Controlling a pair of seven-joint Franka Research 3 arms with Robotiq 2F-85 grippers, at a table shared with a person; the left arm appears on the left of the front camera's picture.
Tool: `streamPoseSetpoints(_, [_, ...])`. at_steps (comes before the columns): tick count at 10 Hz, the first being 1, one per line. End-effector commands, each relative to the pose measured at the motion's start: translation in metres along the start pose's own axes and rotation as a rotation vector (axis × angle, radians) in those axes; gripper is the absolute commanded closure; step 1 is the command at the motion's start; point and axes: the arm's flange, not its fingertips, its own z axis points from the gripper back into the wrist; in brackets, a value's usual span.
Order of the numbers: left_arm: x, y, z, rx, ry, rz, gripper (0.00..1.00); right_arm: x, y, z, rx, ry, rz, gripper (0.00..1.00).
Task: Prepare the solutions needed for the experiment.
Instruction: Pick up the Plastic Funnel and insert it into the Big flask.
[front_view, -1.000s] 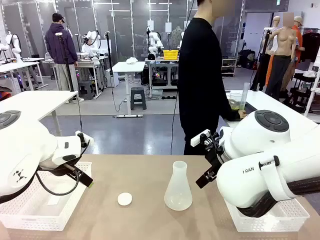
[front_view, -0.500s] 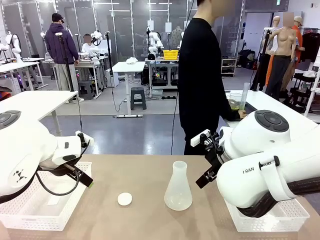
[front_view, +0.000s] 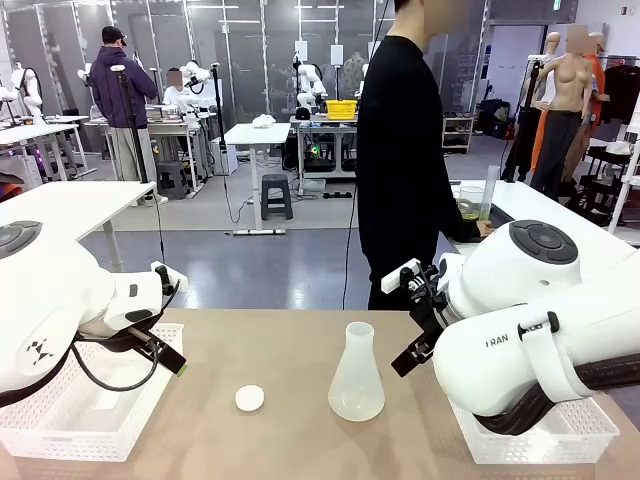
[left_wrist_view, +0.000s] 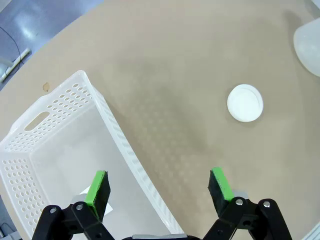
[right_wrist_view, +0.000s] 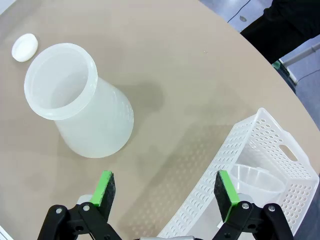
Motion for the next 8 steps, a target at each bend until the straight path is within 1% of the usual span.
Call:
streamPoseSetpoints(1, [0.0000, 0.0001, 0.0000, 0.000, 0.000, 0.000, 0.00, 0.0000, -0.0001, 0.0000, 0.000, 0.000, -0.002, 0.00])
streamPoseSetpoints(8, [0.0000, 0.0000, 0.0000, 0.000, 0.000, 0.000, 0.00, 0.0000, 0.0000, 0.0000, 0.000, 0.000, 0.000, 0.00])
